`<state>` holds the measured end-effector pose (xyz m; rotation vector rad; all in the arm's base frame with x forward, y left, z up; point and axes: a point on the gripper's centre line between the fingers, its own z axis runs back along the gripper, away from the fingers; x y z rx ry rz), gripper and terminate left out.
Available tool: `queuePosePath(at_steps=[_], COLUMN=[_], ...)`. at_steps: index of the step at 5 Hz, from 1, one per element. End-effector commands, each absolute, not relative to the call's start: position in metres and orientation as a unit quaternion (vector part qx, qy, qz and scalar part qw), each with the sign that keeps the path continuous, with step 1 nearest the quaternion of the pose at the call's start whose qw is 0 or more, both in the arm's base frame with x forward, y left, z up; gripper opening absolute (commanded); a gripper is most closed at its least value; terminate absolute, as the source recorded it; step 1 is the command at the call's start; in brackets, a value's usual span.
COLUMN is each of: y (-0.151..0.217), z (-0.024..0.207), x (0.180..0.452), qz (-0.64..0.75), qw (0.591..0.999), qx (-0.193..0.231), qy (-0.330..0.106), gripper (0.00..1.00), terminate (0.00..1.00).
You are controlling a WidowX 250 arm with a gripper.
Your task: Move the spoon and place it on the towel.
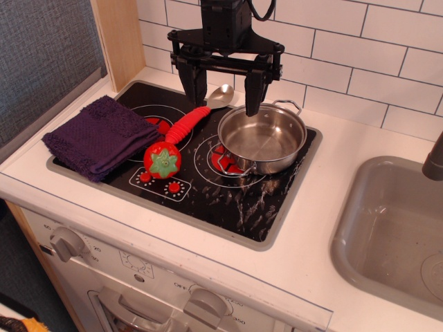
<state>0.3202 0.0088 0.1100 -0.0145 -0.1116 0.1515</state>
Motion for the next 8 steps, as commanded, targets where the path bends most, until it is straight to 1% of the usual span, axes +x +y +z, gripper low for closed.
queuePosePath(at_steps=[1, 2, 3, 4, 5, 6, 7, 8], y=[0.009, 0.022, 0.054, 0.093, 0.112, 0.113, 0.111, 0.103], z=[0.11, 0.107, 0.102, 0.098, 0.084, 0.056, 0.031, 0.017], x=[0.32, 0.324, 0.333, 0.354, 0.375, 0.383, 0.382, 0.382], qz=[0.076, 0.092, 0.095, 0.082, 0.047, 0.026, 0.027, 0.022], qw=[0.996, 0.994, 0.993, 0.993, 0.995, 0.998, 0.999, 1.0], qx=[-0.007, -0.015, -0.016, 0.035, 0.056, 0.05, 0.025, 0.016], qy=[-0.056, -0.056, -0.069, -0.073, -0.061, -0.041, -0.024, -0.013], gripper=[1.0, 1.0, 1.0, 1.0, 1.0, 1.0, 1.0, 1.0], terminate=[0.0, 0.0, 0.0, 0.0, 0.0, 0.0, 0.0, 0.0])
